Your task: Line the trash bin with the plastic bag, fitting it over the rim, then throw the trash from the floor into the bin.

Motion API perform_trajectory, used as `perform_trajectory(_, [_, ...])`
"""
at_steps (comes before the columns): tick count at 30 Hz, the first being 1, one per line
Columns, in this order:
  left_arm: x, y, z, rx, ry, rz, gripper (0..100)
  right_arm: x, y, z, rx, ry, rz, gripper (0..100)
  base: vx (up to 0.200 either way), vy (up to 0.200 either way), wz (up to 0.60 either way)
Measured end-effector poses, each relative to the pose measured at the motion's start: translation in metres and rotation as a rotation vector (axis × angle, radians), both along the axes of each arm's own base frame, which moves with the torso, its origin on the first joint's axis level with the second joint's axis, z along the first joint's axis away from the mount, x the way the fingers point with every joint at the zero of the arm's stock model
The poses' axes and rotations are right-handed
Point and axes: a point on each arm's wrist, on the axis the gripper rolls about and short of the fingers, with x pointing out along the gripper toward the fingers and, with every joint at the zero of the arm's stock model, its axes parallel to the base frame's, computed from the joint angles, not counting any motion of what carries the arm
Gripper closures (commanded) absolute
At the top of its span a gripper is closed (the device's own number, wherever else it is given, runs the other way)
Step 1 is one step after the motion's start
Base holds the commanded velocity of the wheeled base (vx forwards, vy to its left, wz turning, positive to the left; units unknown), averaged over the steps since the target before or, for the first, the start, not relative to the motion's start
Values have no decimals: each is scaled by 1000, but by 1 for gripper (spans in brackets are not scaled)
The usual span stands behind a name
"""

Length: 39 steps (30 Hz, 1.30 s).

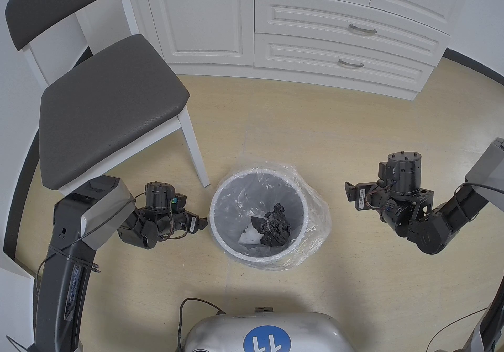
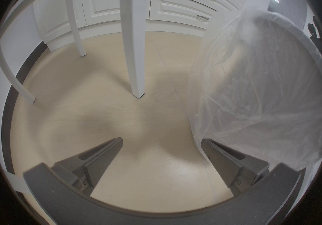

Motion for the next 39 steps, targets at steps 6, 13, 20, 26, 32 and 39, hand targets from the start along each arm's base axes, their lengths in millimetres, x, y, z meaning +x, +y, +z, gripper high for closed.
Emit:
perform_trajectory(6, [-22,10,12,21,42,14,0,1,0,-1,-1,2,-1,0,0,0,0])
perform_trajectory(13, [-65,22,33,58,49,25,0,-1,-3,-2,-13,9,-4,0,0,0,0])
perform_trajectory(20, [-125,21,68,94,4,15,0,-10,-10,-2,-53,27,0,0,0,0,0])
perform_trajectory(26, [-177,8,106,112,-84,-14,0,-24,-17,4,-57,32,26,0,0,0,0])
perform_trajectory(32, [-226,3,135,87,-201,-37,0,-41,-27,15,-63,23,60,0,0,0,0])
perform_trajectory(39, [-276,18,167,-32,-345,10,0,-65,-39,35,-48,-22,125,0,0,0,0])
